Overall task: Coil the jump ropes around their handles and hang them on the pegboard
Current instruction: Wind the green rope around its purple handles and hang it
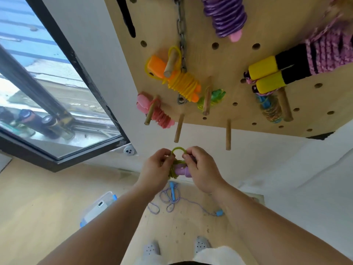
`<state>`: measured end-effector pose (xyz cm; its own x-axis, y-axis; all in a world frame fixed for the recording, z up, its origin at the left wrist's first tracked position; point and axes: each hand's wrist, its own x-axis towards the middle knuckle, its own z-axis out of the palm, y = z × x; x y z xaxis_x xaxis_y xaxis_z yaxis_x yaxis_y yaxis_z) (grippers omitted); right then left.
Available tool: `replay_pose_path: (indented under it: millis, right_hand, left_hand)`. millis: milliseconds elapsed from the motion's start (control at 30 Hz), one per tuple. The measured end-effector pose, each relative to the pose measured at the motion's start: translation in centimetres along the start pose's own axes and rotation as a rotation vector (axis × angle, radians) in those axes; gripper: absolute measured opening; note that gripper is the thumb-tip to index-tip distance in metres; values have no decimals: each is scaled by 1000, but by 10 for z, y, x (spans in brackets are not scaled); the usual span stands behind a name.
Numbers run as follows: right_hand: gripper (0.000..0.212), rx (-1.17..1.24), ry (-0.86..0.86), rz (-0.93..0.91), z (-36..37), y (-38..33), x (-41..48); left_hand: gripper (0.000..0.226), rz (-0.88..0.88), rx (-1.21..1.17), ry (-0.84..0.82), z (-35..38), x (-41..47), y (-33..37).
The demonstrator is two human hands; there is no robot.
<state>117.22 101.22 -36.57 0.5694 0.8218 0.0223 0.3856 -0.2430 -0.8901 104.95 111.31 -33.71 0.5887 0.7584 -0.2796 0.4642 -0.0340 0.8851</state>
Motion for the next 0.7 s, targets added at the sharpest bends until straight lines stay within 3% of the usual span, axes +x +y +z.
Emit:
replay_pose_path:
  millis: [233,533,700]
  right_hand:
    - [12,-78,76,92,26,26,42]
    - [17,-202,198,-63,26,28,49]
    - [22,-158,198,18,27,30,66]
  left_hand:
    - [17,14,-26,88,12,54,-27]
    - [20,287,-45,113,13,67,-35]
    - [19,171,-63,109,13,83,-30]
